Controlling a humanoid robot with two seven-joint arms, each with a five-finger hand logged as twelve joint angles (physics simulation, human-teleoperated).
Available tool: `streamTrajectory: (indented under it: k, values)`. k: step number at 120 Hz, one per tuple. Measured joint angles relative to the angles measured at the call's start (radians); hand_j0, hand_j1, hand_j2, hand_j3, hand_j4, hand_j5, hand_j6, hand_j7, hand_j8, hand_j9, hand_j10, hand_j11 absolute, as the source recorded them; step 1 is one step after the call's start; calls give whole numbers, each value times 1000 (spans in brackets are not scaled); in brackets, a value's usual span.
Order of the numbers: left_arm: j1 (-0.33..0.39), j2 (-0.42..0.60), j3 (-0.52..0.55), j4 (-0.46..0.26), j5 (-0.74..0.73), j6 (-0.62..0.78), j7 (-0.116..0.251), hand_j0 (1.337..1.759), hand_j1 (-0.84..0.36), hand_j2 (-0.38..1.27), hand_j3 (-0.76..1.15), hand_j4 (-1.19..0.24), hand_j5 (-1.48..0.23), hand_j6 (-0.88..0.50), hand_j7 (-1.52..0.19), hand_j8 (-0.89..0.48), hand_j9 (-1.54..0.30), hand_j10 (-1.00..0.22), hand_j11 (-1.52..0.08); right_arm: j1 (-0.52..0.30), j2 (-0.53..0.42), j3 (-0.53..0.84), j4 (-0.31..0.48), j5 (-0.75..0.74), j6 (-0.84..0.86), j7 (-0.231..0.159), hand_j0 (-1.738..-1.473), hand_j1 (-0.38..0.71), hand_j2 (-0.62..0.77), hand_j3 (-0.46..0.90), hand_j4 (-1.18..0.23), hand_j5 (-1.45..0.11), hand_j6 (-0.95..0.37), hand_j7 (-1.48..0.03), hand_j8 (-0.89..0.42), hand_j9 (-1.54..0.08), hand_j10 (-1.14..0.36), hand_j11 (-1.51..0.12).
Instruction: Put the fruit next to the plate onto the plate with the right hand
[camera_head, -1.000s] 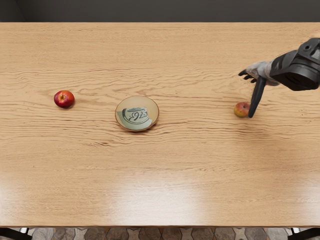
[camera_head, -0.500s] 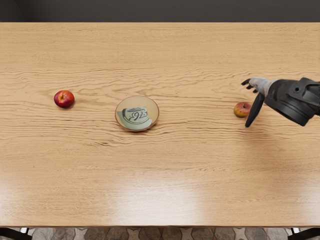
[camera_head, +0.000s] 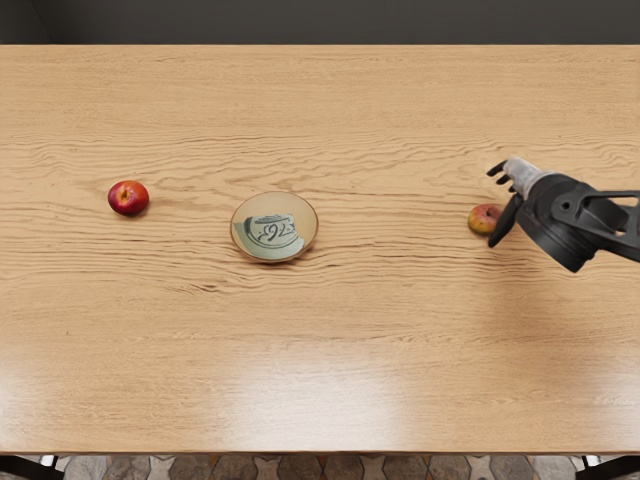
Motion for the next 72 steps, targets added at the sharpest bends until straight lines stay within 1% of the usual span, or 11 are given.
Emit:
streamTrajectory:
  k: [22,28,48,72]
  values:
    - [0,0,0,0,0,0,0,1658,336,2,0,-12,-15,-12,-15,-12,-15,-11,-15,-32,2,1,-19,-43,-13,0,-1658,-72,-44,0,-233,-301,-235,-301,-234,-301,-233,-301]
    - [0,0,0,0,0,0,0,1658,336,2,0,-12,-15,-12,-14,-12,-14,-11,-14,-40,3,4,-26,-47,-15,0,-1658,-53,-48,0,-250,-323,-251,-323,-251,-323,-250,-323]
    - [0,0,0,0,0,0,0,1658,336,2,0,-12,-15,-12,-15,-12,-15,-12,-15,-60,99,9,-107,-52,-17,0,-1658,-3,-56,0,-291,-377,-292,-376,-292,-377,-291,-376]
    - [0,0,0,0,0,0,0,1658,335,2,0,-12,-15,-12,-15,-12,-15,-12,-15,-61,124,12,-136,-51,-18,0,-1658,20,-60,0,-310,-401,-311,-401,-311,-401,-310,-401]
